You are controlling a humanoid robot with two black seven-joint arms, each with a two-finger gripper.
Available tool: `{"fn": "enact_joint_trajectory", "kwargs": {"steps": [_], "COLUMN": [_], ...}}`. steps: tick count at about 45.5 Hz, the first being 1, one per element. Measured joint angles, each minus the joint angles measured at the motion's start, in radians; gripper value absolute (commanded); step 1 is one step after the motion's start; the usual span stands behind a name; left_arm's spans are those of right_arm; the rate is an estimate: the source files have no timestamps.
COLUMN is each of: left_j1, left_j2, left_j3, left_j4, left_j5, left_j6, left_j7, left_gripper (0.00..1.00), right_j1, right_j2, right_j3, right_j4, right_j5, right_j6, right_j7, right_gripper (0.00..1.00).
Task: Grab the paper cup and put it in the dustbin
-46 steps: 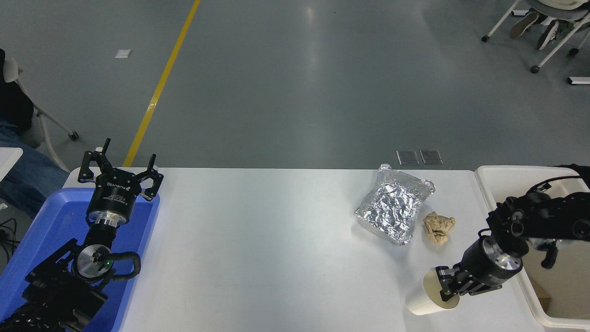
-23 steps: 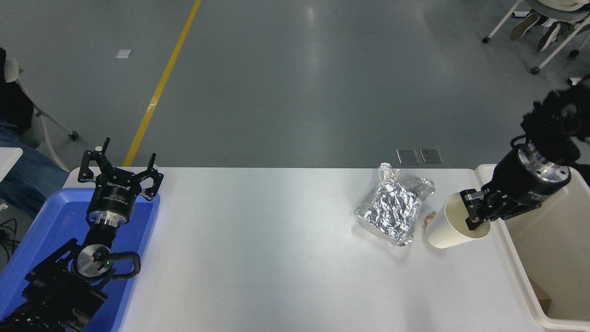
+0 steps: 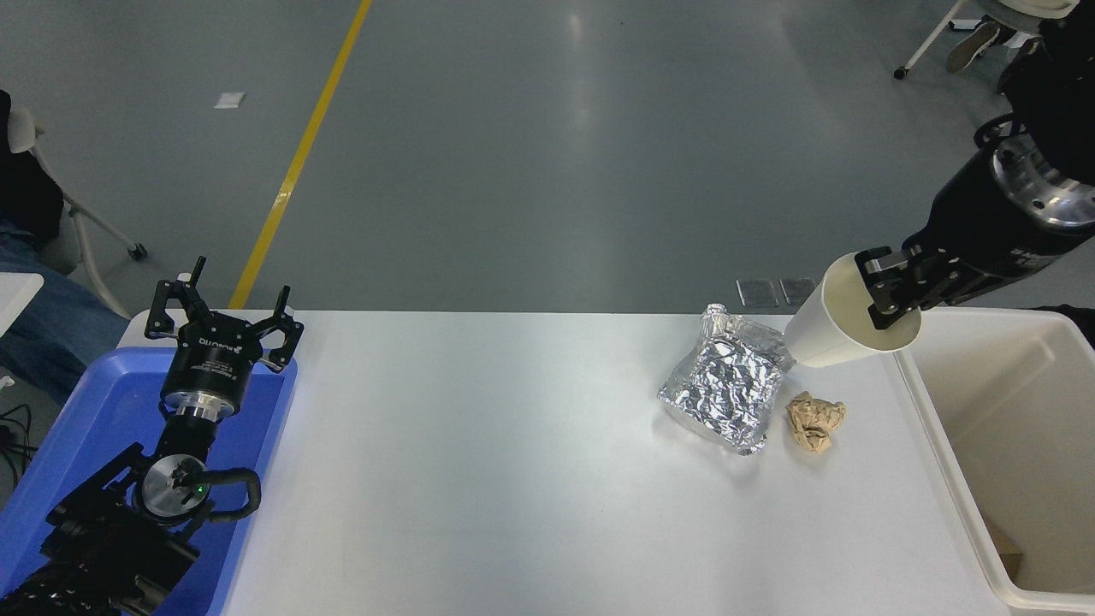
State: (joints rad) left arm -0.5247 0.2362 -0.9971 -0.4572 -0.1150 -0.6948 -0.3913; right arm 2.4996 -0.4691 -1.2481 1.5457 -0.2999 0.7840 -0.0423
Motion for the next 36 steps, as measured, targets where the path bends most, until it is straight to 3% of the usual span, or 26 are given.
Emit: {"fn": "enact_joint_trajectory", "kwargs": {"steps": [6,21,29,36], "left_j1": [0.0,0.0,0.0,0.0], "left_j2": [0.0,0.0,0.0,0.0], "left_j3": [0.0,0.0,0.0,0.0], "left_j4": [0.0,0.0,0.0,0.0], "left_j5": [0.0,-0.001,-0.001,-0.002], "left_j6": [0.0,0.0,0.0,0.001], "left_j7": [0.0,-0.001,-0.001,-0.001], "left_gripper": [1.0,1.0,1.0,1.0], "right_j1": [-0.016,-0.271,-0.582,-0.905], "right_j2": [-0.059,-0.331,-0.413,-0.415], "right_j3": [-0.028,0.038,0.153,0.331], "right_j4": [-0.036,-0.296,-0.488,-0.672], "right_j5": [-0.059,-0.354,-0.419,-0.436], "right_j6": [0.001,-0.011,-0.152,-0.285], "right_j7": [0.0,0.003,0.015,0.024], "right_gripper": [0.0,0.0,0.0,0.0]}}
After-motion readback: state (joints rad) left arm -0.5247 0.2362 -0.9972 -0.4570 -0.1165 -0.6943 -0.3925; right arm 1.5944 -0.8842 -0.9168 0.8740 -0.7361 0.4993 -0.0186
